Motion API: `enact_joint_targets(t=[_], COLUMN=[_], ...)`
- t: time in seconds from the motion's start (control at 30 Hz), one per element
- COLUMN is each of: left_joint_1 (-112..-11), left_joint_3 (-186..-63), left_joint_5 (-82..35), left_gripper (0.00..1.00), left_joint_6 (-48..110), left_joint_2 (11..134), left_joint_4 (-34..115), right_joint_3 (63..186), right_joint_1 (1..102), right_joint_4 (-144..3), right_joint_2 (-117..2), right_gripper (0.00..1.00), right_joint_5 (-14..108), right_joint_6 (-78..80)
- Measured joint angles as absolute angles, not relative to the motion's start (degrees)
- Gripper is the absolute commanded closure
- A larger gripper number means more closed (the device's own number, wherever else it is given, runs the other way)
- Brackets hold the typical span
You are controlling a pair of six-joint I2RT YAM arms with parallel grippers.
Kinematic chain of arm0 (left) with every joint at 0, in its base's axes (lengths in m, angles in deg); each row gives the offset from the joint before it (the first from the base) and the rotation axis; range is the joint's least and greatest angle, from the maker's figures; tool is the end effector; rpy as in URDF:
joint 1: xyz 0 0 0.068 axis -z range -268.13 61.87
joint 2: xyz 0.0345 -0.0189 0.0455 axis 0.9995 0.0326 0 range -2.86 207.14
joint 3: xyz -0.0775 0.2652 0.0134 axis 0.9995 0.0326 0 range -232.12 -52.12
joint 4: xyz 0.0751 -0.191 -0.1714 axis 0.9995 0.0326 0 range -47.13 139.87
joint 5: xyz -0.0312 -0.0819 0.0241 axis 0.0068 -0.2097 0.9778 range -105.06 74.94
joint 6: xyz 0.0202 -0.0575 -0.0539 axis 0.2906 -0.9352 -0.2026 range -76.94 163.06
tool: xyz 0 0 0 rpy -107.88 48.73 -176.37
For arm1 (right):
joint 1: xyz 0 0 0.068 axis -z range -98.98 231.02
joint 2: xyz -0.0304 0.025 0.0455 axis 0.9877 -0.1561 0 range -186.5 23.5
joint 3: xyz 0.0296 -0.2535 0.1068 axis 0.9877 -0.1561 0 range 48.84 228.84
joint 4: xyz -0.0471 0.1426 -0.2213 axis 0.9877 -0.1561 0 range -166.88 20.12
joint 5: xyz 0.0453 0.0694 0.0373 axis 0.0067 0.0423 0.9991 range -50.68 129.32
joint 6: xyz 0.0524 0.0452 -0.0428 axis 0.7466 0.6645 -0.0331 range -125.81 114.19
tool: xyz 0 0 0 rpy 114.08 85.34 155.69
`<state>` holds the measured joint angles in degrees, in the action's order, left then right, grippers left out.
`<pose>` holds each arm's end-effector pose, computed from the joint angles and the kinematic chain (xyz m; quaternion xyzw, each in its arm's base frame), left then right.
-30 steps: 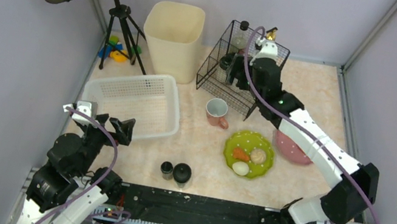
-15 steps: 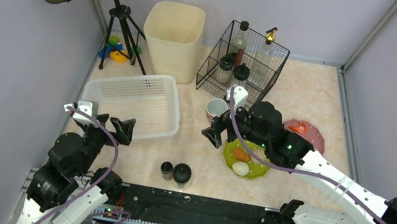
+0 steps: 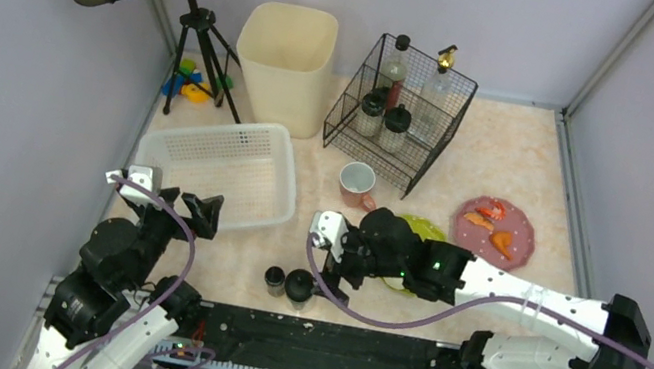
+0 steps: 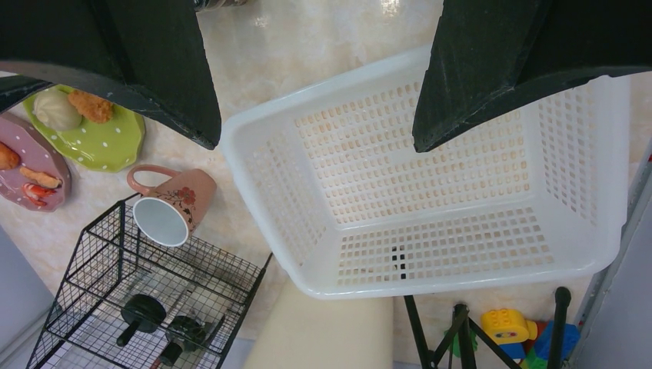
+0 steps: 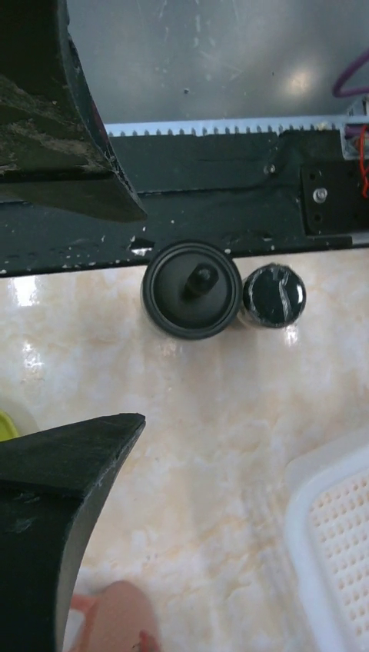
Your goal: Clear the kitchen counter
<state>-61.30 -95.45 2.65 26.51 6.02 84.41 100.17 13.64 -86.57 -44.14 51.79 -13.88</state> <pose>0.0710 -0.0119 0.3291 -0.0352 0.7467 -0.1346 0.6505 0.0997 0.2790 0.2706 -0.5755 0.6593 0.3177 0.3650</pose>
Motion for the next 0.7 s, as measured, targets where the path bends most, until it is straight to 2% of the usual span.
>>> enact_joint_targets(t=[0.4, 0.7], left_joint_1=[-61.28, -61.28], left_joint_3=[-95.45, -95.45], left_joint_5=[2.61, 2.58], left_gripper=[0.01, 0.01], left_joint_6=[26.51, 26.51], left_joint_2=[6.02, 6.02], left_joint_4=[84.41, 84.39], right_joint_3=[96.74, 96.08], right_joint_1=[9.75, 8.75], right_joint_4=[-81.48, -77.15], right_joint_2=[-47.68, -52.09], right_gripper=[0.08, 0.07], right_joint_5=[59.24, 58.65], right_joint_6=[-18.30, -19.76])
